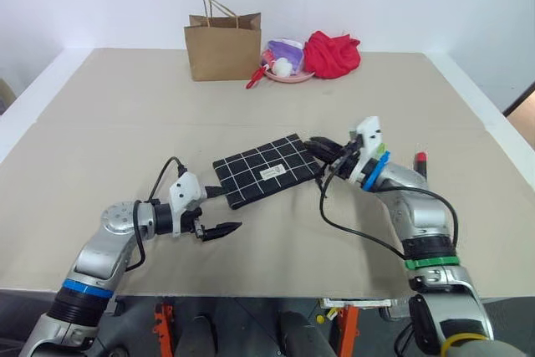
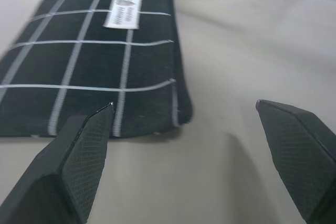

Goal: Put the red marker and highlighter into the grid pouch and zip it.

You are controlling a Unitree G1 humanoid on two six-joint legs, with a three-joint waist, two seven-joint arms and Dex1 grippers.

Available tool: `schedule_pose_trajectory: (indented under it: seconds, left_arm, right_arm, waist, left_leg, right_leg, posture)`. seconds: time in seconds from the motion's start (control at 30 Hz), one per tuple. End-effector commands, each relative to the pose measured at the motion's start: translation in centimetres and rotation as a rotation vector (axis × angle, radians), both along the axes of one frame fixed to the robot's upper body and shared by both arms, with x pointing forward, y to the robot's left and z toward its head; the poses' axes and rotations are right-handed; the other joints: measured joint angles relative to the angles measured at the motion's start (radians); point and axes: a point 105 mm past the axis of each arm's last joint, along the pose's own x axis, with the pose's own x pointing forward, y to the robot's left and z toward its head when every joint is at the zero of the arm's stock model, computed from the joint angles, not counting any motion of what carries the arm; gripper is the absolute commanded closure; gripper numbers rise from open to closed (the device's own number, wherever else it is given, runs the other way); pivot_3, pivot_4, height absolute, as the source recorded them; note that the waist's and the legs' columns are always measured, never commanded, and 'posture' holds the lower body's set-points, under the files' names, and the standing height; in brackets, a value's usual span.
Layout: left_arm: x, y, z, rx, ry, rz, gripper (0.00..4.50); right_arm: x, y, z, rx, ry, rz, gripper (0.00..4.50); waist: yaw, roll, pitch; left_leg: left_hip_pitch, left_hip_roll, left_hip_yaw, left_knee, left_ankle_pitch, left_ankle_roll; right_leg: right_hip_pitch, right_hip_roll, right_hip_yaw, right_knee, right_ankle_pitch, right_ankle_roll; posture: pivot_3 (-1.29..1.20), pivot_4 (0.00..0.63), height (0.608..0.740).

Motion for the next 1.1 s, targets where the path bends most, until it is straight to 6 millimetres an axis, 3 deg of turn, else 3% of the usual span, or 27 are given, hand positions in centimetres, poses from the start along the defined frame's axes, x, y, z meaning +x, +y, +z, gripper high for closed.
schedule_pose_trajectory:
  seconds: [0.03,0.13,0.33,0.6,1.07,1.1]
  left_arm:
    - [-0.1,-0.5,1.1,0.001,-0.055,-0.033,0.00]
    - [-0.3,-0.5,1.0,0.005,-0.060,-0.034,0.00]
    - [0.2,0.0,1.5,0.050,-0.181,-0.002,0.00]
    - [2.0,1.1,0.8,0.204,-0.393,-0.013,0.00]
    - [4.2,-1.6,-0.8,0.283,-0.512,-0.123,0.00]
    - [4.3,-1.7,-1.0,0.283,-0.504,-0.130,0.41]
  right_arm:
    - [0.5,0.4,-0.3,-0.044,-0.027,-0.002,4.47]
    - [0.8,0.6,-1.9,-0.088,-0.001,-0.033,4.47]
    - [1.2,0.1,-3.0,-0.120,0.018,-0.076,4.47]
    - [1.4,0.6,-2.0,-0.126,-0.025,-0.065,4.47]
    - [1.0,1.1,-1.4,-0.116,-0.059,-0.047,4.47]
    - [1.0,1.1,-1.4,-0.115,-0.060,-0.046,4.50]
  waist:
    - [0.002,0.000,0.000]
    - [0.001,0.000,0.000]
    - [0.000,0.000,0.000]
    - [-0.002,0.000,0.000]
    - [0.001,0.002,-0.001]
    - [0.001,0.002,-0.001]
  left_leg:
    - [0.000,0.000,0.000,-0.001,0.000,0.000]
    - [0.000,0.000,-0.001,-0.002,0.000,0.000]
    - [0.001,0.000,-0.003,-0.001,0.000,0.000]
    - [0.001,0.000,-0.003,0.000,0.001,0.001]
    - [0.001,0.000,-0.003,0.000,0.001,0.002]
    - [0.002,0.000,-0.003,0.000,0.002,0.002]
  right_leg:
    - [0.000,0.000,0.000,0.000,0.000,-0.001]
    - [-0.001,0.000,-0.001,0.000,-0.001,-0.002]
    - [0.000,0.000,-0.003,0.001,-0.001,-0.002]
    - [0.001,0.000,-0.003,0.001,0.000,0.000]
    - [0.001,0.001,-0.003,0.002,0.000,0.002]
    - [0.001,0.001,-0.003,0.002,0.000,0.002]
  posture:
    - [0.00,0.150,0.740]
    - [0.00,0.150,0.740]
    - [0.00,0.150,0.740]
    - [0.00,0.150,0.740]
    - [0.00,0.150,0.740]
    - [0.00,0.150,0.740]
